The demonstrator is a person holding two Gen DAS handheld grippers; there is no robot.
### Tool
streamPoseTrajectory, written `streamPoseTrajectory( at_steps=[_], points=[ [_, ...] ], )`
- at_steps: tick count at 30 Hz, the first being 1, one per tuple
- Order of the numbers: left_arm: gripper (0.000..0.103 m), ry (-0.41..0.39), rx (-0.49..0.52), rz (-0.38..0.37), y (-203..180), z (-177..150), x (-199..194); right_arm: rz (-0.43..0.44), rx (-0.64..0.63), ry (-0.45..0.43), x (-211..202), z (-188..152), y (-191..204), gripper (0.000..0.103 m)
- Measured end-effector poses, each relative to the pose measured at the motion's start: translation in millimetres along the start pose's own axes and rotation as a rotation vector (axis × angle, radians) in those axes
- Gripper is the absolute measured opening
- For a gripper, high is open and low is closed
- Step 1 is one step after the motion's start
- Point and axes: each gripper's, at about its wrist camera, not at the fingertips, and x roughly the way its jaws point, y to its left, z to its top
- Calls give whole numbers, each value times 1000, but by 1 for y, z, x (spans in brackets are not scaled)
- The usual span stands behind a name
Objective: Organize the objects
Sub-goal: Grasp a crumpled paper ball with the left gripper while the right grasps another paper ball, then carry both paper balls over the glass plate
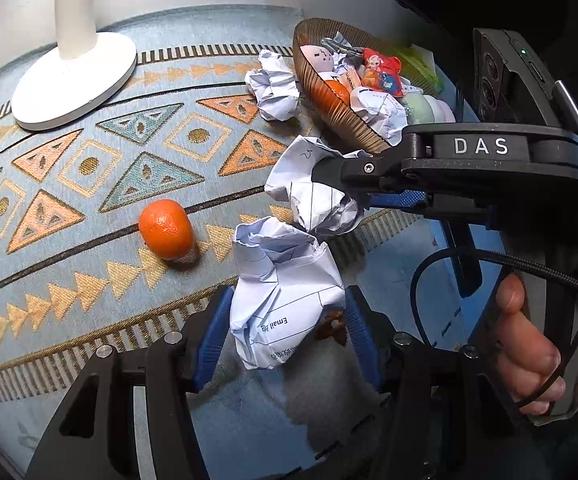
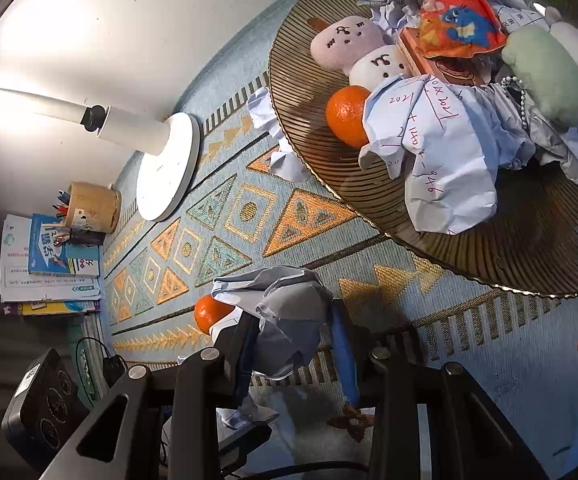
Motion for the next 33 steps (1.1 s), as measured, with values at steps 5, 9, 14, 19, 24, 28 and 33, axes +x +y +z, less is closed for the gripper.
streamPoseTrajectory(
  at_steps=[5, 9, 14, 19, 24, 28, 33],
  points=[
    [54, -30, -21, 7, 23, -21, -32, -62, -82, -34, -12, -5, 16, 34],
    [54, -73, -56, 32, 30, -21, -47, -130, -191, -85, -28, -10, 40, 34],
    [54, -154, -83, 129, 33, -17, -72, -199, -299, -144, -46, -15, 65, 34],
    [54, -217, -98, 182, 34, -2, -91, -259, -401, -213, -68, -21, 91, 34],
    [54, -255, -80, 203, 23, 18, -99, -304, -466, -270, -85, -26, 109, 34],
    [54, -275, -47, 209, 8, 32, -101, -328, -483, -303, -98, -24, 111, 34],
    [54, -286, -3, 222, -11, 50, -101, -359, -468, -342, -115, -18, 103, 34]
  ],
)
